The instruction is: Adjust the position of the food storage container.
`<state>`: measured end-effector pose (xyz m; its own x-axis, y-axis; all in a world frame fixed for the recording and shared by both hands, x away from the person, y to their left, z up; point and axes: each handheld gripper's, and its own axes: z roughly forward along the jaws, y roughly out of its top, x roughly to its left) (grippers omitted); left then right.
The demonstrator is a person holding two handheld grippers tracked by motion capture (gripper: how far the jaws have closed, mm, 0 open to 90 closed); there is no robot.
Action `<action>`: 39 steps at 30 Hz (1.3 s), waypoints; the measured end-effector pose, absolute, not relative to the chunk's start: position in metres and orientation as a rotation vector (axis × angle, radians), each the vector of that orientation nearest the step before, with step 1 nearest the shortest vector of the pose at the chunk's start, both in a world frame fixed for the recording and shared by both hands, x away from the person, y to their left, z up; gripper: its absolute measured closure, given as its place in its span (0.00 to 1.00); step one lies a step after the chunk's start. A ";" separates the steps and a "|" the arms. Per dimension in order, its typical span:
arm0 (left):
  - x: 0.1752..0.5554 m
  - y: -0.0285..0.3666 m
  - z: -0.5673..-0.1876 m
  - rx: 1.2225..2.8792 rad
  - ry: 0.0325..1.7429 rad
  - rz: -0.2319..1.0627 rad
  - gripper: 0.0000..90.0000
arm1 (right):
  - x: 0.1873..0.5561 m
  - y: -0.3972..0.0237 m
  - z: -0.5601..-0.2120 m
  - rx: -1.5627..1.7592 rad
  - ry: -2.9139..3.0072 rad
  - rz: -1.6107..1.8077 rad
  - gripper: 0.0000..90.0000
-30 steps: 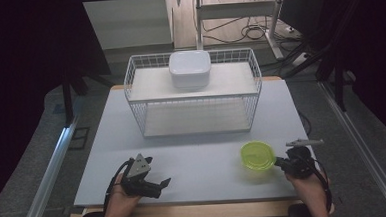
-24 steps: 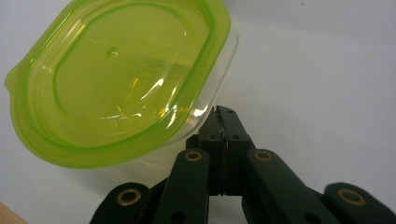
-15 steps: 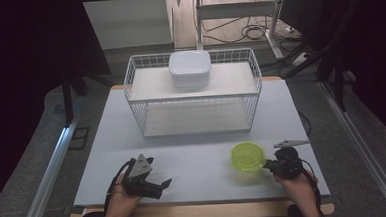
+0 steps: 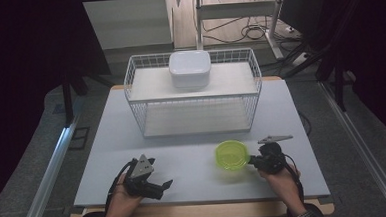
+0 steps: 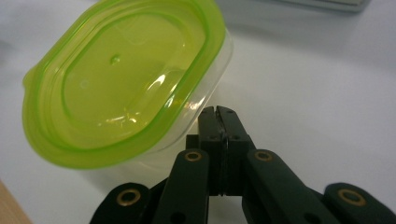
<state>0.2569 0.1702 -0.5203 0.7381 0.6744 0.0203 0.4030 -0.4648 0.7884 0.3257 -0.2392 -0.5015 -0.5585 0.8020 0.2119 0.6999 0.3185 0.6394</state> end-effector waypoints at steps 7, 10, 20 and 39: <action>0.257 0.168 -0.521 2.122 0.807 0.417 0.05 | 0.339 -0.227 -0.506 1.383 2.447 1.088 1.00; 0.257 0.168 -0.522 2.124 0.805 0.415 0.05 | 0.343 -0.215 -0.508 1.355 2.473 1.092 1.00; 0.257 0.168 -0.522 2.130 0.801 0.409 0.05 | 0.353 -0.179 -0.512 1.279 2.566 1.118 0.99; 0.256 0.167 -0.521 2.135 0.790 0.410 0.05 | 0.368 -0.118 -0.519 1.121 2.688 1.158 0.99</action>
